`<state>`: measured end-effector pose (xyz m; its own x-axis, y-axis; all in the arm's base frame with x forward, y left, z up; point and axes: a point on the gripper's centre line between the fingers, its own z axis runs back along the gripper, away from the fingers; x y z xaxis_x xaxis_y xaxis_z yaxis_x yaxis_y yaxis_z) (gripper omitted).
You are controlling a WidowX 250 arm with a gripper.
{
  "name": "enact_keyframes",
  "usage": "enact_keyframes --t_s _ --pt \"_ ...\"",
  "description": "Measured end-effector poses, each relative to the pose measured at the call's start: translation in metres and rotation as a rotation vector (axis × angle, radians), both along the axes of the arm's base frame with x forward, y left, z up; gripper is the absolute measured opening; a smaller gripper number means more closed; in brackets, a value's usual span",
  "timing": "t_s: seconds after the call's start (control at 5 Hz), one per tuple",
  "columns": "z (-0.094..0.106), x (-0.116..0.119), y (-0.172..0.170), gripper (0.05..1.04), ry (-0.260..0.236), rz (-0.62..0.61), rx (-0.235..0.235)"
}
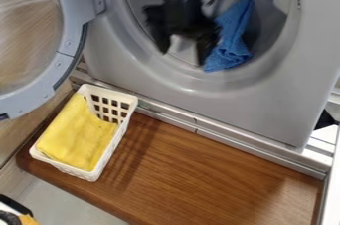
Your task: Put the blue cloth in the tray
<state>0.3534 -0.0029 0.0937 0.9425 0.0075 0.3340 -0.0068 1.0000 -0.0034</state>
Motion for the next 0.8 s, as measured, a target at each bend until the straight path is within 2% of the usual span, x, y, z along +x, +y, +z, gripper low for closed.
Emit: enact_keyframes --t_s 0.2,0.4,0.6,0.8 --pt "0.024 0.036 -0.024 1.001 -0.114 -0.046 -0.139" --pt "0.029 0.035 -0.038 1.001 -0.144 -0.092 -0.15" --pt "-0.002 0.035 -0.031 1.001 -0.086 -0.05 -0.11" --pt "-0.036 0.024 -0.014 1.001 -0.015 -0.018 -0.012"
